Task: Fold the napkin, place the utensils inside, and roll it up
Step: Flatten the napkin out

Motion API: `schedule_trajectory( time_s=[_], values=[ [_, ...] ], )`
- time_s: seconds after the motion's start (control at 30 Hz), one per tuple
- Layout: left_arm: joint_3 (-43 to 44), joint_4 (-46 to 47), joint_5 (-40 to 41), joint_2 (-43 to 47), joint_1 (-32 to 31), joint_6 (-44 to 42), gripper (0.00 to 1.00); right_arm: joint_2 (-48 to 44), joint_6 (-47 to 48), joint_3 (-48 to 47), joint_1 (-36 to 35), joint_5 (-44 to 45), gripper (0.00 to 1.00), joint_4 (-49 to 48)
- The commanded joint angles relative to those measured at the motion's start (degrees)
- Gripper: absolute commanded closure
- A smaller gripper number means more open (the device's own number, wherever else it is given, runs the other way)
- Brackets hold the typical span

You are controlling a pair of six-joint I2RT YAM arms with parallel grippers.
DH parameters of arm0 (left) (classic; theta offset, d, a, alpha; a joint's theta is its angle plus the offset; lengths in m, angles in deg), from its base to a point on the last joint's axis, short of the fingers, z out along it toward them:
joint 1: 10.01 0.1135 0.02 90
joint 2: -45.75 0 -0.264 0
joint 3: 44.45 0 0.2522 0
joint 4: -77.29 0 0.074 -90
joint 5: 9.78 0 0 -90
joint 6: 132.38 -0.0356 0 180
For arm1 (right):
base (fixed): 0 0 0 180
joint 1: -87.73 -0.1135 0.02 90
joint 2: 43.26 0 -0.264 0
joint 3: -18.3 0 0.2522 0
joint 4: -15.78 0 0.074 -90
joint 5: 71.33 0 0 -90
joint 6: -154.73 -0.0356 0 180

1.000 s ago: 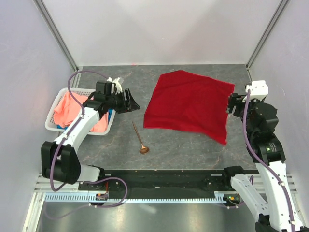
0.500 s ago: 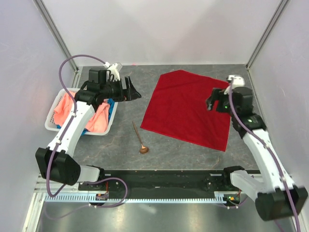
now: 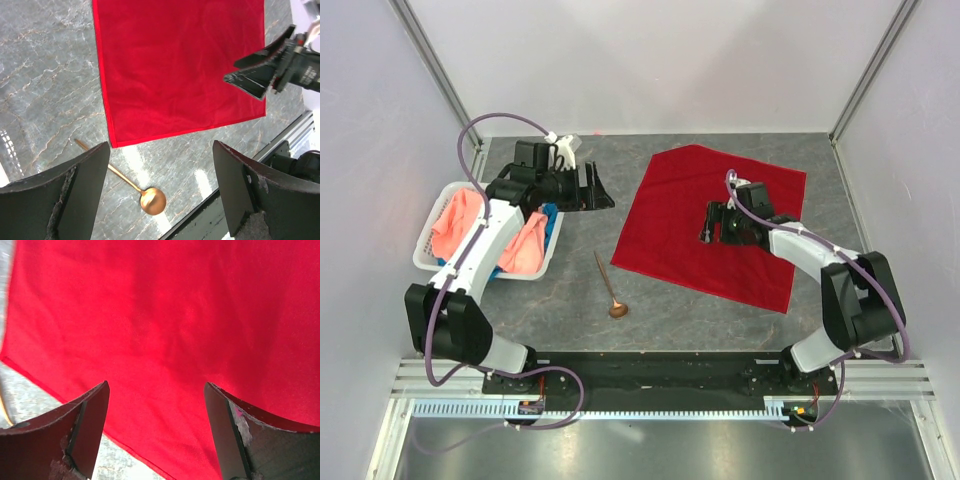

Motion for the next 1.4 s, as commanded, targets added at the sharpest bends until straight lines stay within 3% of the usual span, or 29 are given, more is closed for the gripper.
schedule_trajectory(
  time_s=[0.0,0.3,0.63,0.9,1.1,1.37],
  values=[
    [-1.04,0.47,-0.03,1.15,0.16,-2.89,0.09,2.41,-1.78,-0.1,-0.39,1.38,0.16,-2.35],
    [-1.57,0.82,0.41,3.08,0.25,-3.07,0.09,-1.1,-4.42,6.94,-0.47,5.25,0.15,8.09],
    [-2.09,1.26,1.02,4.4,0.25,-3.07,0.09,-12.08,-6.88,11.43,-0.56,8.42,0.14,17.51],
    [-3.5,7.3,0.77,-0.07,0.16,3.68,0.1,-13.06,-3.11,-0.25,0.75,9.73,0.12,21.82],
    [-1.14,15.22,3.82,-7.79,-0.71,11.77,0.13,-4.02,2.34,-12.38,7.96,10.18,0.13,20.6],
    [6.95,21.47,6.82,-17.65,-2.47,14.77,0.16,10.48,3.22,-24.6,4.37,2.89,0.17,12.08]
  ],
)
